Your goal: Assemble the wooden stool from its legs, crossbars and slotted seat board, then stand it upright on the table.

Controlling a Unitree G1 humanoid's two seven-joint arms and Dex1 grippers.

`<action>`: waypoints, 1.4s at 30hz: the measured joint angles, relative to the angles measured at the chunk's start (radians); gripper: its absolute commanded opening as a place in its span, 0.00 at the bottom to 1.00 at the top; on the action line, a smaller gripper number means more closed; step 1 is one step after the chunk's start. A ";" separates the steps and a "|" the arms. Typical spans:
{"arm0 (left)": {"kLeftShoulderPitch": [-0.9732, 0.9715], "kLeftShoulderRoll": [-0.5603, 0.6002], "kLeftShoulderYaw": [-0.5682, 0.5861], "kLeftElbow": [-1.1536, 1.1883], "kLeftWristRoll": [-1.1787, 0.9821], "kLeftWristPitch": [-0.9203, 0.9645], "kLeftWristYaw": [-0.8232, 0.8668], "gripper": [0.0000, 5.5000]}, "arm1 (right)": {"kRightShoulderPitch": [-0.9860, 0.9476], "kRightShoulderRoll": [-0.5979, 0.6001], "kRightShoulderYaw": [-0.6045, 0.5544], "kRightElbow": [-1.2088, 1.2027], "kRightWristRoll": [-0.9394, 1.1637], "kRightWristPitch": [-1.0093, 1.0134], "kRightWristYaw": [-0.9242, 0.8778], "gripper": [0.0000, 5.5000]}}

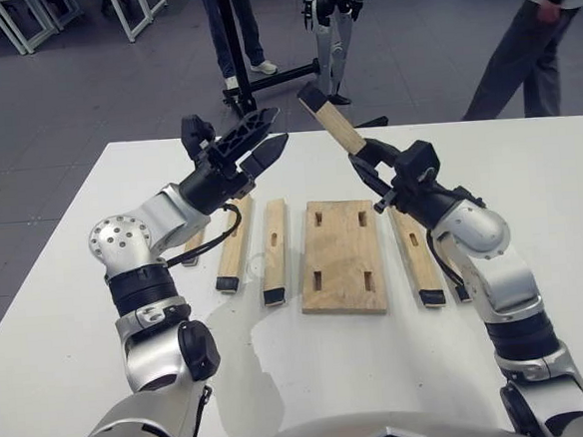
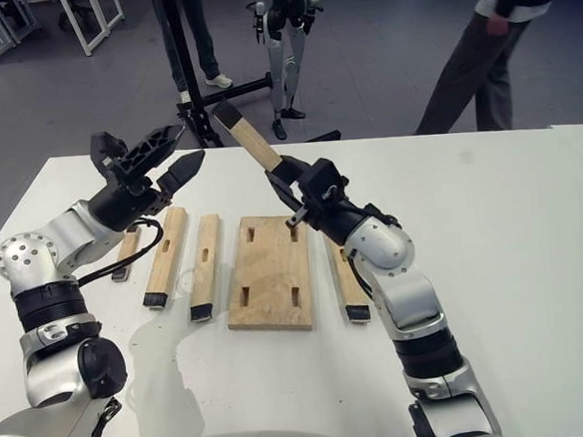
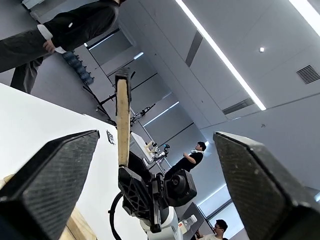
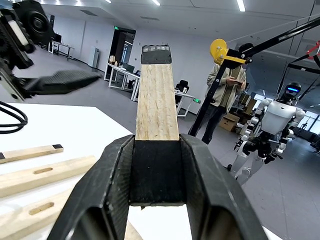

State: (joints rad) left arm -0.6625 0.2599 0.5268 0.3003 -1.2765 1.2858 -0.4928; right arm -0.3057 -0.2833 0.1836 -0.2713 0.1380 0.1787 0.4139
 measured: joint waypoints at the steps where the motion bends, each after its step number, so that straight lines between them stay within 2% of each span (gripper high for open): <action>1: 0.000 -0.006 0.000 -0.004 -0.010 0.000 0.013 0.77 | 0.007 0.002 0.001 -0.007 -0.003 0.001 -0.005 0.23; 12: 0.003 -0.044 -0.058 -0.058 -0.009 -0.037 0.099 0.77 | 0.068 0.049 0.046 -0.050 -0.035 0.042 -0.035 0.23; 19: 0.068 -0.041 -0.136 -0.056 0.070 -0.068 0.074 0.77 | 0.088 0.064 0.065 -0.056 -0.038 0.047 -0.034 0.23; 27: 0.070 -0.050 -0.130 -0.045 0.082 -0.093 0.069 0.77 | 0.136 0.077 0.114 -0.093 -0.038 0.067 -0.029 0.23; 42: 0.066 -0.109 -0.101 -0.042 0.070 -0.129 0.128 0.27 | 0.163 0.082 0.120 -0.103 -0.049 0.072 -0.037 0.23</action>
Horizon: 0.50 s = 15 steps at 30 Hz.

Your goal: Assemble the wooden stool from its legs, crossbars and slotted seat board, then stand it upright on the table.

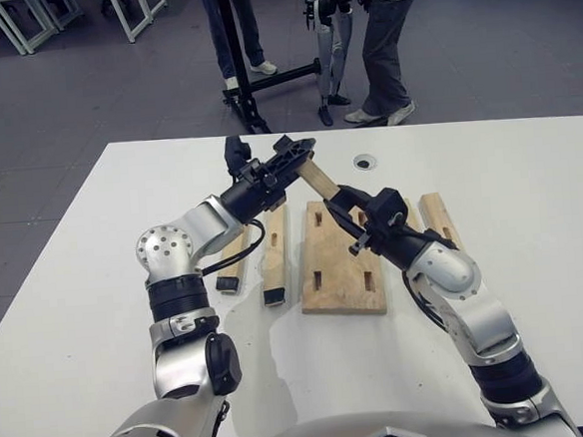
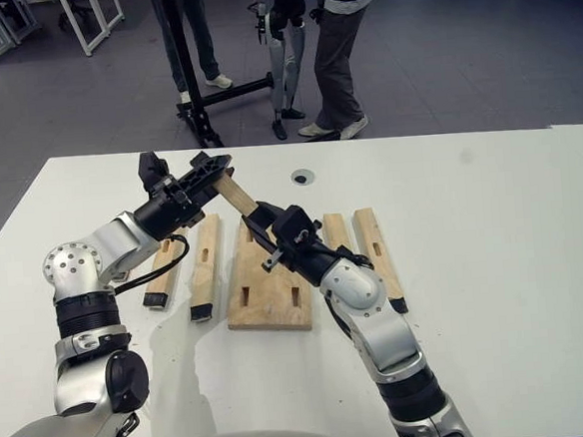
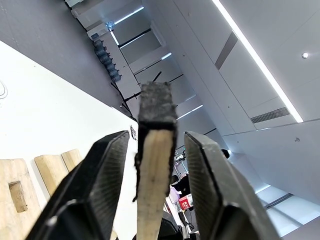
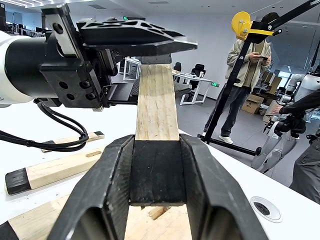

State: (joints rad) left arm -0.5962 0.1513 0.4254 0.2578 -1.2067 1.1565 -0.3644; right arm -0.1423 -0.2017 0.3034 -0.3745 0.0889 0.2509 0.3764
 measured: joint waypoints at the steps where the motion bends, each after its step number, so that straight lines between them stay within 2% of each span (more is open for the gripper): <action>1: 0.000 0.000 0.001 0.000 0.000 -0.004 0.001 0.23 | 0.000 0.000 -0.001 0.000 -0.002 0.000 -0.001 0.23; 5: -0.003 -0.015 0.014 0.000 -0.005 -0.026 0.028 0.09 | 0.000 0.002 -0.006 0.000 -0.007 0.000 -0.003 0.23; 15: -0.003 -0.027 0.012 -0.007 -0.016 -0.024 0.065 0.09 | 0.000 0.003 -0.011 0.002 -0.009 -0.009 -0.003 0.23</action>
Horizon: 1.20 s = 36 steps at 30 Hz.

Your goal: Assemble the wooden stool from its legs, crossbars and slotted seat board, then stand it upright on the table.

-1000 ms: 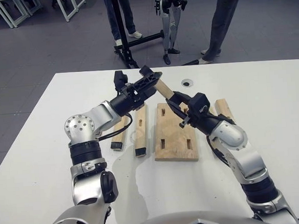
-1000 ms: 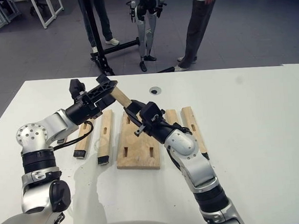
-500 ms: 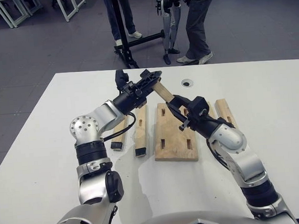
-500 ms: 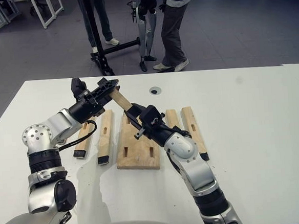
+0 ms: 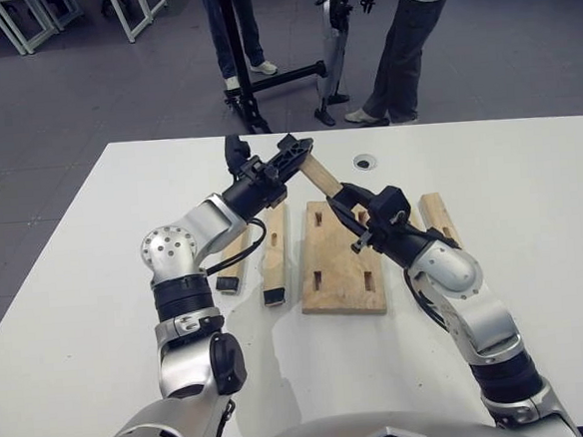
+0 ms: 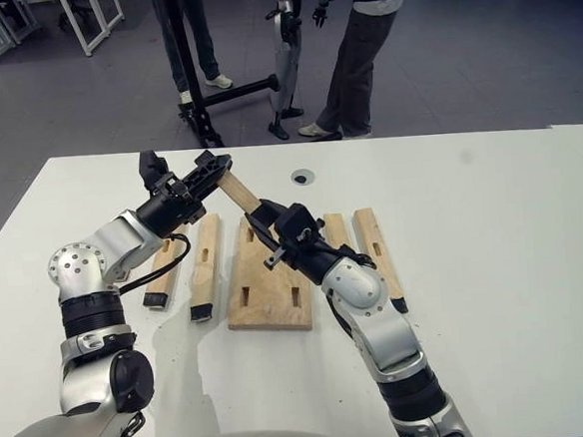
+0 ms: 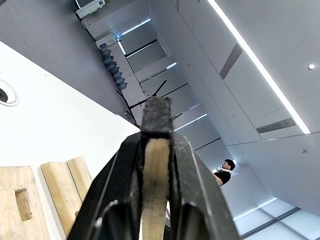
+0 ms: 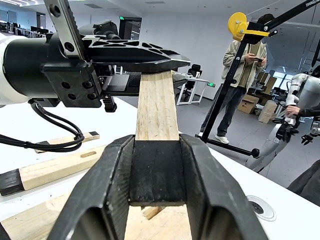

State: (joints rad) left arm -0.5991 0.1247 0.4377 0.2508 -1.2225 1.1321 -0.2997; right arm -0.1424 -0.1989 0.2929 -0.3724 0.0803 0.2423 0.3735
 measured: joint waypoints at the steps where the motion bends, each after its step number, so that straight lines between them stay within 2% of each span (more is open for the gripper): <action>1: 0.001 0.004 -0.001 -0.009 -0.001 0.006 0.000 0.09 | 0.000 0.000 0.000 0.000 0.000 -0.004 0.002 0.23; 7: 0.006 0.024 -0.001 -0.030 -0.026 0.029 -0.001 0.09 | 0.001 -0.005 0.000 0.011 0.000 -0.042 0.017 0.23; 8: 0.007 0.024 -0.001 -0.030 -0.027 0.030 -0.001 0.09 | 0.001 -0.006 -0.002 0.011 0.001 -0.042 0.021 0.30; 13: 0.032 -0.002 -0.072 -0.092 -0.024 0.032 -0.037 0.08 | 0.005 -0.011 -0.021 0.024 0.022 -0.032 0.031 0.49; 16: 0.070 -0.030 -0.113 -0.126 0.084 -0.074 -0.003 0.08 | 0.012 -0.012 -0.014 0.024 0.020 -0.032 0.034 0.60; 20: 0.065 -0.052 -0.092 -0.129 0.165 -0.227 0.047 0.08 | 0.017 -0.016 -0.006 0.024 0.019 -0.031 0.042 0.73; 26: 0.113 0.077 -0.302 -0.243 0.413 -0.339 -0.105 0.08 | 0.019 -0.014 -0.008 0.024 -0.001 -0.030 0.023 0.94; 28: 0.129 0.130 -0.295 -0.261 0.499 -0.413 -0.102 0.08 | 0.019 -0.009 -0.025 0.030 -0.017 -0.030 -0.003 1.00; 31: 0.125 0.183 -0.215 -0.318 0.569 -0.491 -0.022 0.08 | 0.019 0.009 -0.058 0.038 -0.038 -0.030 -0.069 1.00; 36: 0.185 0.197 -0.178 -0.435 0.686 -0.522 0.128 0.08 | 0.135 0.058 -0.135 0.067 -0.050 -0.019 -0.196 1.00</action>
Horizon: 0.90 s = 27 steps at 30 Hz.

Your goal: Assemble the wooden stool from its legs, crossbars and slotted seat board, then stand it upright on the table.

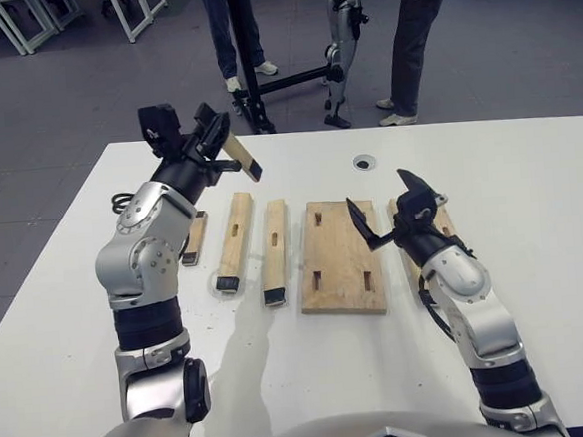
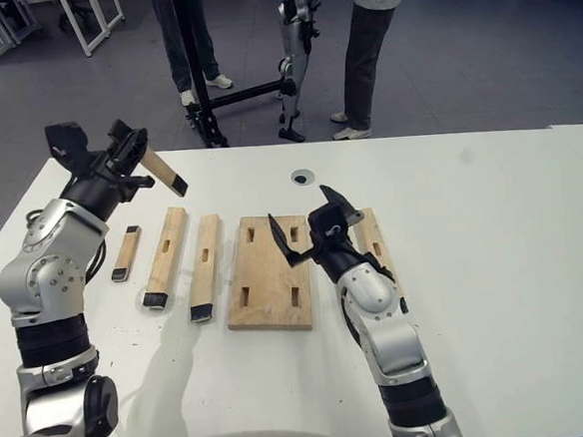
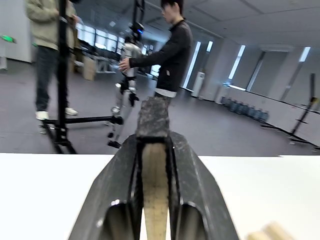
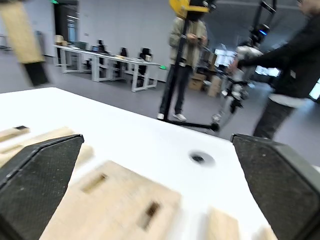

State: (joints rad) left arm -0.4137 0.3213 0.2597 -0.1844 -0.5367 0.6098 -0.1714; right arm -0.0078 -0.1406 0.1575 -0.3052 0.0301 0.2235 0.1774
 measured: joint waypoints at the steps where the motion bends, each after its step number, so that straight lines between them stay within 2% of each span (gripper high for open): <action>1: 0.022 0.000 0.000 -0.016 0.022 0.000 0.023 0.08 | 0.025 0.001 -0.007 -0.002 -0.005 0.000 -0.012 1.00; 7: 0.091 -0.004 0.003 -0.004 0.159 -0.038 0.118 0.08 | 0.168 0.003 -0.024 -0.044 -0.013 0.019 -0.039 1.00; 13: 0.143 -0.067 -0.038 0.040 0.203 -0.068 0.118 0.08 | 0.158 0.007 -0.019 -0.059 -0.026 0.022 -0.044 1.00; 27: 0.176 -0.106 -0.064 0.211 0.248 -0.261 0.064 0.08 | 0.140 0.009 -0.011 -0.087 -0.028 0.043 -0.040 1.00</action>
State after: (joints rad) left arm -0.2375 0.2155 0.1960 0.0263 -0.2891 0.3490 -0.1076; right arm 0.1322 -0.1313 0.1460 -0.3918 0.0017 0.2661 0.1376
